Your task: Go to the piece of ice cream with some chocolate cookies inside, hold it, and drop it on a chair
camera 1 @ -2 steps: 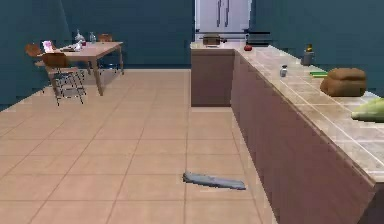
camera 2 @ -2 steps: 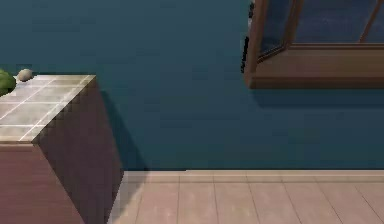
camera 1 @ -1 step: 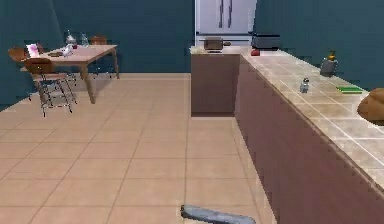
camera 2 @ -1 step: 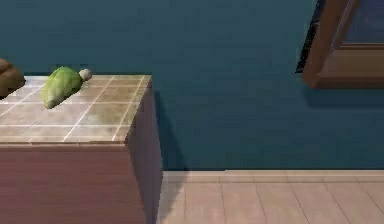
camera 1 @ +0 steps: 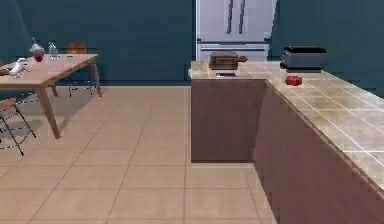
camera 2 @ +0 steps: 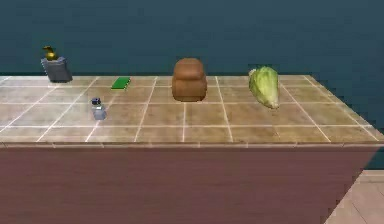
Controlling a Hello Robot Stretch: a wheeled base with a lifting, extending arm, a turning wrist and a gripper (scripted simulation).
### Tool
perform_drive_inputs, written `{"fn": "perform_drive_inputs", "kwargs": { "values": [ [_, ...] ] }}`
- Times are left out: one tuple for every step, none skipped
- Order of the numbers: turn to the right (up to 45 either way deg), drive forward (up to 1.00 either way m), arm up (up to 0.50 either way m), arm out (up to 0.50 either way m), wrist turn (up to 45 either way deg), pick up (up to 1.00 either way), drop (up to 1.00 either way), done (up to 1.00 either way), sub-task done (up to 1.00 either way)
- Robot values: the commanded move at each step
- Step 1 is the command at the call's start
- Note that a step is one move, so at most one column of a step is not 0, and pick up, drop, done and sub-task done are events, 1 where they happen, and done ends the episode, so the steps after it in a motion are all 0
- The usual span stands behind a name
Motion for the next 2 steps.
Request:
{"fn": "perform_drive_inputs", "kwargs": {
  "values": [
    [0.0, 0.85, 0.0, 0.0, 0.0, 0.0, 0.0, 0.0, 0.0],
    [-45.0, 0.0, 0.0, 0.0, 0.0, 0.0, 0.0, 0.0, 0.0]
  ]
}}
